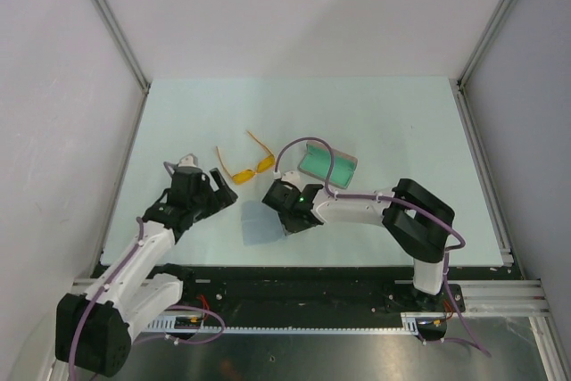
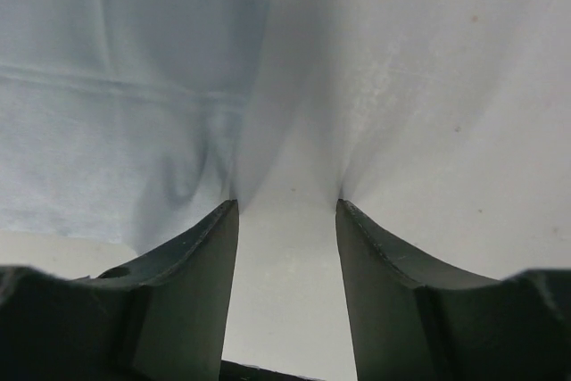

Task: Organize the sunglasses
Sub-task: Move the glasses cleaning cloth to the center of the board, then pick up the glasses cleaning cloth from the center of the board.

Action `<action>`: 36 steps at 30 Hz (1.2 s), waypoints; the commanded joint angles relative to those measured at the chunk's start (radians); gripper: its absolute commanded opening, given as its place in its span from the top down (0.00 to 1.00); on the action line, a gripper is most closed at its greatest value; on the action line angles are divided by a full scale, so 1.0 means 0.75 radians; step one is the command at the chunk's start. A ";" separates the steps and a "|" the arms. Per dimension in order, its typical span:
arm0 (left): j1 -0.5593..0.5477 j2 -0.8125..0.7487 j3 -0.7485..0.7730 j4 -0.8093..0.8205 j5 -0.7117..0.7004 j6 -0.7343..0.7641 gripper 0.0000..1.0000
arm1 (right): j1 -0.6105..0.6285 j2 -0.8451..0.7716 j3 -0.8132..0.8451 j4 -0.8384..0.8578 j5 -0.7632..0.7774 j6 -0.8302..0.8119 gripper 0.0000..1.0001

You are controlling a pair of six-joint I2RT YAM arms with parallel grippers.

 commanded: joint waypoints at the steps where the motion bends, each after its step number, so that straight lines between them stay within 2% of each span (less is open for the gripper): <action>1: -0.023 0.028 -0.039 0.094 0.026 -0.029 0.11 | 0.001 -0.062 -0.023 -0.089 0.084 0.010 0.48; 7: -0.052 0.079 -0.076 0.165 0.102 -0.031 0.15 | 0.003 -0.066 -0.029 -0.050 0.022 -0.028 0.51; 17: -0.070 0.116 -0.111 0.227 0.077 -0.048 0.18 | 0.026 -0.062 -0.030 0.040 -0.110 -0.043 0.59; 27: -0.072 0.108 -0.113 0.241 0.053 -0.043 0.18 | 0.036 -0.103 -0.030 0.052 -0.127 -0.018 0.66; 36: -0.072 0.112 -0.111 0.241 0.047 -0.041 0.18 | 0.036 -0.122 -0.029 0.075 -0.158 -0.020 0.67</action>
